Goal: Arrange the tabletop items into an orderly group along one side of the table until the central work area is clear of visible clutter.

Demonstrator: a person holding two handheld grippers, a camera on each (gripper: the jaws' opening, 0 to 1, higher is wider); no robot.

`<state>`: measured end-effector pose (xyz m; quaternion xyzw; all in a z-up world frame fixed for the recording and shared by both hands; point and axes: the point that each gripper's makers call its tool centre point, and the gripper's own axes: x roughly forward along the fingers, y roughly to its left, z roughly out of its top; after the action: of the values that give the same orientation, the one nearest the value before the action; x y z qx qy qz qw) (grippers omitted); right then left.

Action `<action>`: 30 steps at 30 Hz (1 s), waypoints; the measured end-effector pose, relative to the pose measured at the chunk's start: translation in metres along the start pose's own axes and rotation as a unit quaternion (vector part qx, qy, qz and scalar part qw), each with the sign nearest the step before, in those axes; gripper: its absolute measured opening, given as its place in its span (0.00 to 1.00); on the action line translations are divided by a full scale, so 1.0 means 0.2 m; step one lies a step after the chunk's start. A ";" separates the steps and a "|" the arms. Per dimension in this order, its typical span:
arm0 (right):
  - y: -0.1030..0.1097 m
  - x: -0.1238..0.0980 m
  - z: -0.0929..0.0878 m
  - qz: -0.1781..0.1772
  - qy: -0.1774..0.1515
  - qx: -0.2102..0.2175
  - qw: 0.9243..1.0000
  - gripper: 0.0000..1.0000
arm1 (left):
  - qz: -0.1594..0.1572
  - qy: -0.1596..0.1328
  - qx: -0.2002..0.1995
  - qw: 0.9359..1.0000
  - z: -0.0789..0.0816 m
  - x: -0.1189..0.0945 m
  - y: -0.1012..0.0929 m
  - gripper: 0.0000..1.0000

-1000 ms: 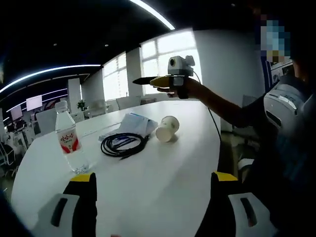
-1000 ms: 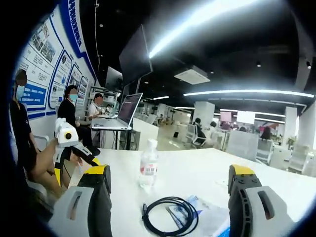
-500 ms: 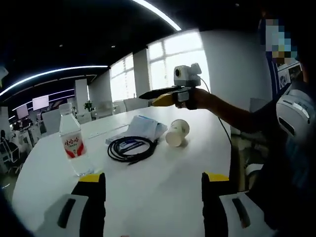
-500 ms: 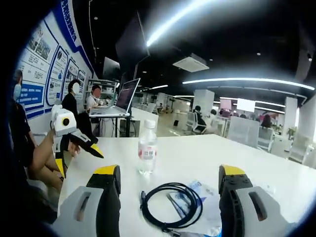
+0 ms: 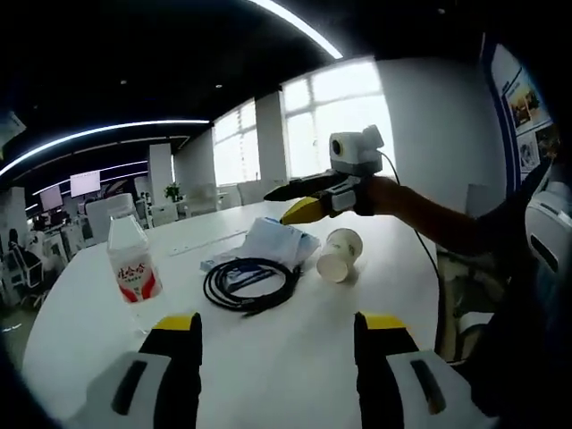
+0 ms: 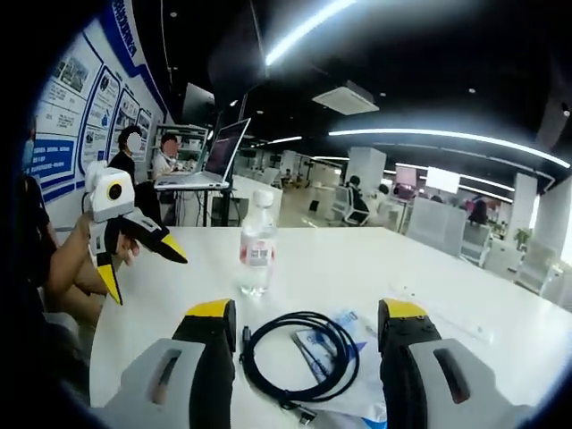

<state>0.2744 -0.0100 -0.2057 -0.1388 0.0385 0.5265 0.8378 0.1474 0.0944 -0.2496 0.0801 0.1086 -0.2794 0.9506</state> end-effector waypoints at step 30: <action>-0.08 0.15 -0.23 -0.010 0.107 -0.011 0.994 0.47 | 0.004 0.051 -0.010 0.999 0.02 0.29 0.08 0.61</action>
<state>0.3053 -0.0035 -0.2533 -0.2044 0.1206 0.5005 0.8325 0.2048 0.0761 -0.2595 0.0849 0.1598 -0.2704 0.9456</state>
